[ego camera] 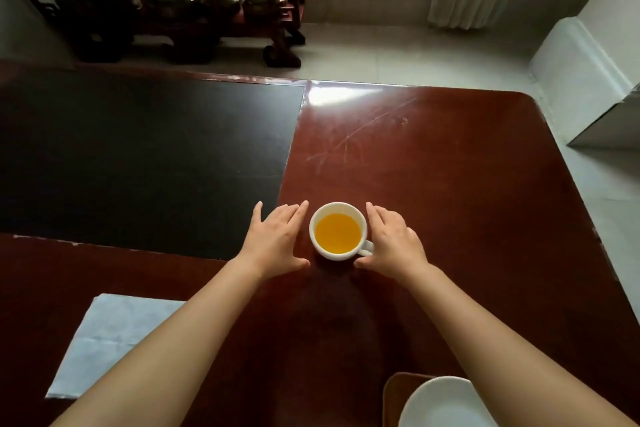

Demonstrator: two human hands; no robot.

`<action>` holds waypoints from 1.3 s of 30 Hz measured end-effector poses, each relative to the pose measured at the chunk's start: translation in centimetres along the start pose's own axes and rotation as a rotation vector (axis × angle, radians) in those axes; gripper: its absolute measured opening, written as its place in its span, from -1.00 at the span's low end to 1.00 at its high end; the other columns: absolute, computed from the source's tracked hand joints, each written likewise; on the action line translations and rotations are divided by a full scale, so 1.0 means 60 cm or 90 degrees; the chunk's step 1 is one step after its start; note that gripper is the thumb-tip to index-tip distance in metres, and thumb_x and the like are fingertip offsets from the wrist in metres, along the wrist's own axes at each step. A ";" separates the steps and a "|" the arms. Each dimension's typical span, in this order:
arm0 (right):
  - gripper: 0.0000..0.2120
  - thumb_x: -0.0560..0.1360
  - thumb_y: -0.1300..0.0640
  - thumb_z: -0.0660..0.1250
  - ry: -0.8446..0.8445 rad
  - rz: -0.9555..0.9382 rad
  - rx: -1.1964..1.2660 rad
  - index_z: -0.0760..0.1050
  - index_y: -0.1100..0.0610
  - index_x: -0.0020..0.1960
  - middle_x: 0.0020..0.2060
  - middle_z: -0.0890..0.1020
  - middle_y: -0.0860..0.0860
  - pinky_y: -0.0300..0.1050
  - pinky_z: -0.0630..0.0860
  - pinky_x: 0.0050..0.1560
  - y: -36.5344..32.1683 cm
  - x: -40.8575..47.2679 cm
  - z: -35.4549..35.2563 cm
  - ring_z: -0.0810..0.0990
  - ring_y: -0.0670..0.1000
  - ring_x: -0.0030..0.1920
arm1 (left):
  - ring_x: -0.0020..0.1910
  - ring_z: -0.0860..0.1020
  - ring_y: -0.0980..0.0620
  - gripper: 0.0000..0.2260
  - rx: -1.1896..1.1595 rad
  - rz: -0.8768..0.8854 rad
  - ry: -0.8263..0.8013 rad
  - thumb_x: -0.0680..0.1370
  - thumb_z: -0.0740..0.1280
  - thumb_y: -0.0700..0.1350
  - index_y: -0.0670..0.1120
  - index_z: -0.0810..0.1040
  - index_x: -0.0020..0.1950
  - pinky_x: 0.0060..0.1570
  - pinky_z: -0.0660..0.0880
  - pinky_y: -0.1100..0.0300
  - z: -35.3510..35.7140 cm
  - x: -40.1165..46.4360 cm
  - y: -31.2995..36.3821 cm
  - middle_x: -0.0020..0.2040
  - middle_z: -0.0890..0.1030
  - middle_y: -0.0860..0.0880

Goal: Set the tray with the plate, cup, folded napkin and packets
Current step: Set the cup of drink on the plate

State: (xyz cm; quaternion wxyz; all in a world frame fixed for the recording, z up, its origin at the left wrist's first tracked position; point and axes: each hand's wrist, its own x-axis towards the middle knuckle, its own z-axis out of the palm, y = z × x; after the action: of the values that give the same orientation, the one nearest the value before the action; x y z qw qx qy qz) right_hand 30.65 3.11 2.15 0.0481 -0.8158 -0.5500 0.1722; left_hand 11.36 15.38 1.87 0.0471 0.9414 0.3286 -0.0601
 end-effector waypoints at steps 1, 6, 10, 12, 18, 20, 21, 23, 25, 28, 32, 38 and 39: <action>0.06 0.25 -0.17 0.50 -0.010 -0.004 0.009 -0.06 0.12 0.51 0.46 0.19 0.06 0.05 0.33 0.31 0.002 0.007 0.007 0.16 0.09 0.43 | 0.49 0.16 0.00 -0.01 -0.010 0.009 -0.006 0.31 0.41 0.28 -0.01 -0.07 0.53 0.42 -0.10 -0.27 0.010 0.009 -0.002 0.51 0.22 -0.02; 0.00 0.20 -0.05 0.57 0.012 -0.041 0.144 0.08 0.10 0.47 0.42 0.30 0.05 0.04 0.35 0.30 0.016 0.018 0.039 0.24 0.07 0.41 | 0.49 0.17 0.00 -0.02 -0.141 0.043 0.006 0.27 0.44 0.28 0.04 -0.01 0.52 0.40 -0.16 -0.30 0.047 0.024 -0.003 0.50 0.25 0.01; -0.07 0.18 0.05 0.59 0.042 -0.070 0.265 0.17 0.04 0.41 0.30 0.43 0.04 0.00 0.43 0.21 0.021 0.017 0.050 0.37 0.05 0.31 | 0.43 0.28 0.08 -0.10 -0.365 0.014 0.009 0.29 0.48 0.21 0.10 0.07 0.49 0.42 -0.04 -0.22 0.062 0.022 0.011 0.45 0.34 0.09; -0.11 0.18 0.09 0.59 0.044 -0.082 0.311 0.20 0.02 0.39 0.25 0.46 0.01 -0.04 0.44 0.19 0.021 0.018 0.053 0.40 0.01 0.27 | 0.32 0.36 0.25 -0.20 -0.487 0.017 0.012 0.30 0.50 0.16 0.19 0.14 0.42 0.40 0.22 0.09 0.061 0.023 0.019 0.35 0.40 0.20; -0.14 0.19 0.14 0.59 0.028 -0.082 0.403 0.23 0.00 0.38 0.23 0.45 -0.08 -0.18 0.45 0.18 0.021 0.019 0.058 0.42 -0.12 0.23 | 0.25 0.39 0.33 -0.25 -0.669 -0.011 0.007 0.31 0.55 0.01 0.17 0.24 0.39 0.09 0.36 0.55 0.059 0.018 0.032 0.27 0.43 0.22; -0.16 0.18 0.15 0.59 0.035 -0.085 0.431 0.25 -0.08 0.34 0.17 0.45 -0.16 -0.28 0.43 0.10 0.021 0.015 0.054 0.44 -0.19 0.17 | 0.22 0.40 0.37 -0.25 -0.688 -0.022 -0.008 0.31 0.56 -0.02 0.20 0.23 0.38 0.04 0.37 0.56 0.057 0.014 0.034 0.26 0.42 0.26; -0.17 0.17 0.16 0.59 0.034 -0.086 0.444 0.26 -0.11 0.33 0.15 0.46 -0.17 -0.28 0.45 0.08 0.022 0.011 0.051 0.45 -0.19 0.15 | 0.21 0.41 0.38 -0.24 -0.693 -0.028 -0.016 0.31 0.56 -0.02 0.23 0.22 0.38 0.04 0.38 0.57 0.055 0.011 0.035 0.26 0.42 0.28; -0.18 0.16 0.17 0.59 0.031 -0.088 0.469 0.28 -0.15 0.30 0.13 0.50 -0.16 -0.30 0.48 0.03 0.023 0.003 0.042 0.50 -0.17 0.11 | 0.23 0.42 0.34 -0.23 -0.702 -0.033 -0.021 0.32 0.56 -0.03 0.27 0.20 0.38 0.09 0.39 0.52 0.049 0.004 0.037 0.27 0.42 0.27; -0.19 0.15 0.17 0.59 0.039 -0.089 0.489 0.29 -0.19 0.27 0.09 0.51 -0.19 -0.38 0.48 -0.05 0.026 -0.009 0.028 0.54 -0.17 0.04 | 0.24 0.45 0.28 -0.24 -0.717 -0.028 -0.014 0.31 0.56 -0.06 0.26 0.23 0.37 0.13 0.42 0.44 0.037 -0.004 0.042 0.27 0.45 0.24; -0.18 0.15 0.18 0.60 0.048 -0.101 0.506 0.31 -0.17 0.29 0.08 0.54 -0.17 -0.35 0.51 -0.08 0.031 -0.032 -0.006 0.58 -0.15 0.00 | 0.22 0.51 0.20 -0.26 -0.752 -0.016 0.009 0.32 0.56 -0.11 0.12 0.30 0.41 0.14 0.51 0.27 0.010 -0.021 0.053 0.27 0.51 0.14; -0.18 0.15 0.17 0.61 0.045 -0.127 0.514 0.33 -0.14 0.30 0.05 0.58 -0.14 -0.26 0.58 -0.12 0.043 -0.079 -0.055 0.62 -0.10 -0.06 | 0.15 0.56 0.16 -0.30 -0.756 0.013 0.043 0.31 0.54 -0.03 0.08 0.33 0.40 0.10 0.56 0.20 -0.039 -0.054 0.085 0.22 0.56 0.09; -0.20 0.15 0.09 0.63 0.077 -0.146 0.496 0.34 -0.16 0.29 0.06 0.55 -0.22 -0.25 0.57 -0.13 0.064 -0.186 -0.109 0.60 -0.11 -0.10 | 0.14 0.58 0.13 -0.32 -0.764 0.070 0.074 0.28 0.53 0.01 0.10 0.37 0.36 0.08 0.54 0.27 -0.093 -0.118 0.157 0.21 0.57 0.08; -0.20 0.15 0.08 0.62 0.076 -0.148 0.491 0.34 -0.14 0.30 0.07 0.54 -0.21 -0.23 0.58 -0.11 0.071 -0.206 -0.115 0.60 -0.09 -0.08 | 0.13 0.58 0.15 -0.34 -0.759 0.082 0.073 0.28 0.53 0.01 0.13 0.38 0.34 0.06 0.54 0.30 -0.098 -0.130 0.171 0.20 0.57 0.12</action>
State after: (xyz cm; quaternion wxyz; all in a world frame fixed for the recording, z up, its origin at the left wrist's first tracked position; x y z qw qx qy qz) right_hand 32.58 -9.07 10.31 0.4017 -0.6786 -0.5301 0.3118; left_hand 12.19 3.37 9.34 0.5526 0.7723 0.2502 0.1887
